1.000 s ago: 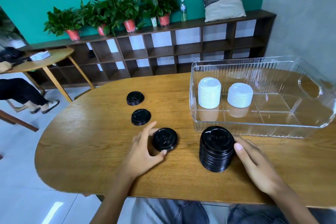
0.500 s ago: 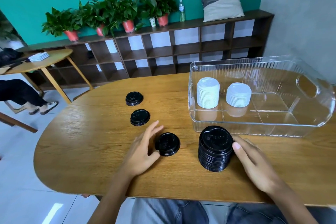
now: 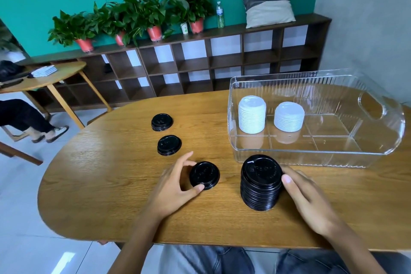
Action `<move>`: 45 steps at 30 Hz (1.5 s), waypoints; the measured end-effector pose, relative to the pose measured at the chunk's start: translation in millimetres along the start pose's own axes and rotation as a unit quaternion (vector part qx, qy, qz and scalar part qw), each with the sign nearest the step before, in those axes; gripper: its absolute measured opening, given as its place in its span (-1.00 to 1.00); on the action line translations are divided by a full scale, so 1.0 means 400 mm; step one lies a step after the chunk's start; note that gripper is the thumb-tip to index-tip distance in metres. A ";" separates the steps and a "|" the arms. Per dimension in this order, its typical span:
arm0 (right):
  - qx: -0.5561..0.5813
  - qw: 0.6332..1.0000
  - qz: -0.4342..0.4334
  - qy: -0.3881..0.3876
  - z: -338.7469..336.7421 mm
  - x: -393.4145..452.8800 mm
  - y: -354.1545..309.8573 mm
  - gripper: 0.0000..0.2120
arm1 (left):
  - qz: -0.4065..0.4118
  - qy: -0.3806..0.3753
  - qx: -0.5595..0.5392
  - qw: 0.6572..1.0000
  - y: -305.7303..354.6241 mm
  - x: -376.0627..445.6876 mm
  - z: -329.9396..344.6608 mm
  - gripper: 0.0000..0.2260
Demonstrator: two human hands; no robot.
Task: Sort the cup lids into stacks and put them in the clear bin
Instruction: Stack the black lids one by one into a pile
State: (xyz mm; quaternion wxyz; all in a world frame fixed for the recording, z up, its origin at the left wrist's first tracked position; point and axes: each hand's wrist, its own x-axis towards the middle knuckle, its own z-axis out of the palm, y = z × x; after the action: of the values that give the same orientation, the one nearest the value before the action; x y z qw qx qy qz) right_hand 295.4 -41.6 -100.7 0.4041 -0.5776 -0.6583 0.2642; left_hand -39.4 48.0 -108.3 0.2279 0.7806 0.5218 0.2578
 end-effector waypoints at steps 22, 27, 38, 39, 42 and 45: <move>0.000 1.000 0.017 -0.006 -0.005 0.002 0.006 -0.69 | 0.189 -0.064 -0.093 0.975 0.273 0.076 0.091 -0.27; 0.015 1.000 0.023 0.001 -0.007 0.001 0.003 -0.58 | 0.195 -0.088 -0.086 0.973 0.277 0.081 0.092 -0.25; 0.022 1.000 0.017 -0.007 -0.004 0.008 0.024 -0.53 | 0.201 -0.064 -0.123 0.970 0.267 0.075 0.111 -0.25; 0.021 1.000 0.015 -0.007 -0.003 0.009 0.026 -0.51 | 0.202 -0.060 -0.123 0.970 0.266 0.074 0.115 -0.25; 0.021 0.999 0.024 -0.012 -0.002 0.010 0.033 -0.49 | 0.198 -0.058 -0.125 0.970 0.261 0.069 0.125 -0.25; 0.017 0.999 0.025 -0.016 -0.002 0.010 0.030 -0.54 | 0.199 -0.060 -0.131 0.969 0.260 0.063 0.131 -0.26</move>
State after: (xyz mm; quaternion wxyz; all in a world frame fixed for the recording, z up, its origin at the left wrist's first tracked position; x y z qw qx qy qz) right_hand 302.6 -35.4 -109.0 0.3964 -0.5824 -0.6454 0.2952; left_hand 74.8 30.4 -79.0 0.3034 0.8460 0.3034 0.3166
